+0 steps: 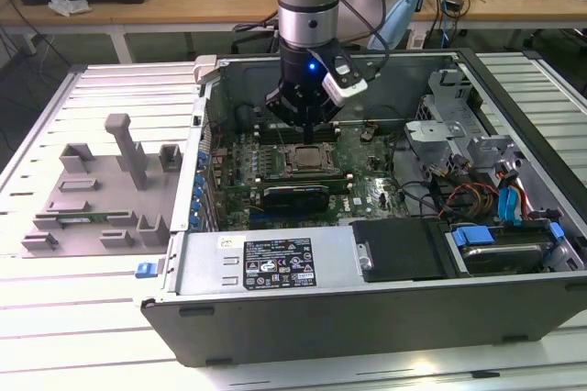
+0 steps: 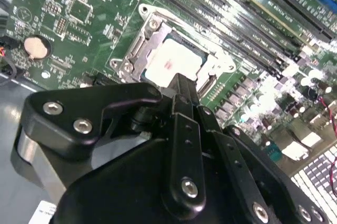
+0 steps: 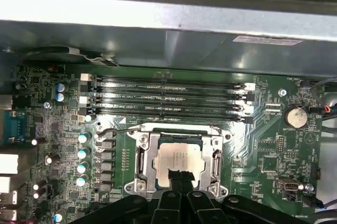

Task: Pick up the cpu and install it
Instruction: 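Close the cpu cover, then install the first cpu locking lever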

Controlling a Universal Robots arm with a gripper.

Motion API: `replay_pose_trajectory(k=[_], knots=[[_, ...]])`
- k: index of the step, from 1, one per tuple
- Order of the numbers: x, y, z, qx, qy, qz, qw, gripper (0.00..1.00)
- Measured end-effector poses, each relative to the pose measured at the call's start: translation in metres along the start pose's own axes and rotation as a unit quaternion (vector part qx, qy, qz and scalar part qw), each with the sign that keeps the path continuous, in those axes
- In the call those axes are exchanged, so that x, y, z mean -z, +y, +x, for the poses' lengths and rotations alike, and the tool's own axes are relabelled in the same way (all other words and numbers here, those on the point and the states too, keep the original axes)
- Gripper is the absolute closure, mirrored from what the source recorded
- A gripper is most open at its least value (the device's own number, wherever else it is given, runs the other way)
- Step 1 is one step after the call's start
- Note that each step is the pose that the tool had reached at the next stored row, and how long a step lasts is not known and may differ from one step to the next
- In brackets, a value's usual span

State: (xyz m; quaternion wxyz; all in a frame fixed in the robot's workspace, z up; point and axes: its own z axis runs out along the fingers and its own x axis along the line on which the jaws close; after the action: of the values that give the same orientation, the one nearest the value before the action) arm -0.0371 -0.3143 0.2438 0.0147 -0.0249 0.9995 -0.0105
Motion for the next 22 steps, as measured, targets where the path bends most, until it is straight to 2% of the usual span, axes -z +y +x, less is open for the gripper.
replay_pose_trajectory(k=[22], knots=[[0.0018,-0.0001,0.0001,0.0,0.0001,0.0002,1.0,0.89]])
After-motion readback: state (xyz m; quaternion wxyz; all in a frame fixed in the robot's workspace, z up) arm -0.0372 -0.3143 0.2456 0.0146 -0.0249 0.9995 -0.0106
